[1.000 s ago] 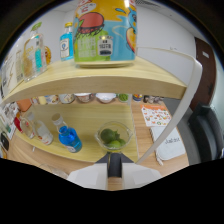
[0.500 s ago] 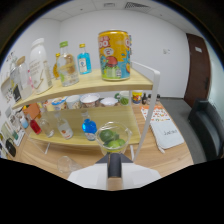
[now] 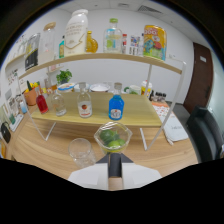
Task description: Make me a cup of Mojito.
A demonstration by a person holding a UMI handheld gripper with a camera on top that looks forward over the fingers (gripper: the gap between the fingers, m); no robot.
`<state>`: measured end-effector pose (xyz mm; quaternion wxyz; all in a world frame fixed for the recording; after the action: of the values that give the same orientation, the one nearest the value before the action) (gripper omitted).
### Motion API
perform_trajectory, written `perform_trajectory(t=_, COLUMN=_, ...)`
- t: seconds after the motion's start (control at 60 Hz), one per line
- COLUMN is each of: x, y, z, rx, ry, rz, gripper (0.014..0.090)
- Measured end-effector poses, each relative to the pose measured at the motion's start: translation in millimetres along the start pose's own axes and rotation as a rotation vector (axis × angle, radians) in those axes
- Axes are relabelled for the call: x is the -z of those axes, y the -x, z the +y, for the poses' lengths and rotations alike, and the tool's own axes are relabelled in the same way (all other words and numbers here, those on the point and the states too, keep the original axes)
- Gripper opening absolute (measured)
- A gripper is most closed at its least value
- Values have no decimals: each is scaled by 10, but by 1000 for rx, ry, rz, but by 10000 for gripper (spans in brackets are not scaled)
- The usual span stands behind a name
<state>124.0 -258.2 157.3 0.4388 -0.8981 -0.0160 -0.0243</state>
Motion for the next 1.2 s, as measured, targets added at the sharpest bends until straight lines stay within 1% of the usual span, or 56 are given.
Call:
perform_trajectory(t=0.133, x=-5, y=-57, z=-176, rx=213, ry=-80, rz=97, gripper=155)
perform_trajectory(t=0.317, x=12, y=-96, z=-442, rx=665, ry=-192, rz=256, gripper=153)
perform_trajectory(t=0.417, x=15, y=-80, z=-570, rx=906, ry=-255, rz=321, gripper=152)
perform_trajectory(t=0.483, x=26, y=-39, z=-650, rx=1065, ry=-314, rz=355, gripper=152)
perform_trajectory(t=0.6, x=9, y=91, z=-712, rx=1313, ry=-393, rz=379, gripper=152)
perform_trajectory(t=0.767, x=-11, y=195, z=-777, rx=1564, ry=-457, rz=395, gripper=152)
perform_trajectory(t=1.017, x=-11, y=399, z=-742, rx=1790, ry=-504, rz=384, gripper=150)
perform_trajectory(t=1.2, x=-5, y=382, z=-741, rx=1756, ry=-487, rz=382, gripper=153)
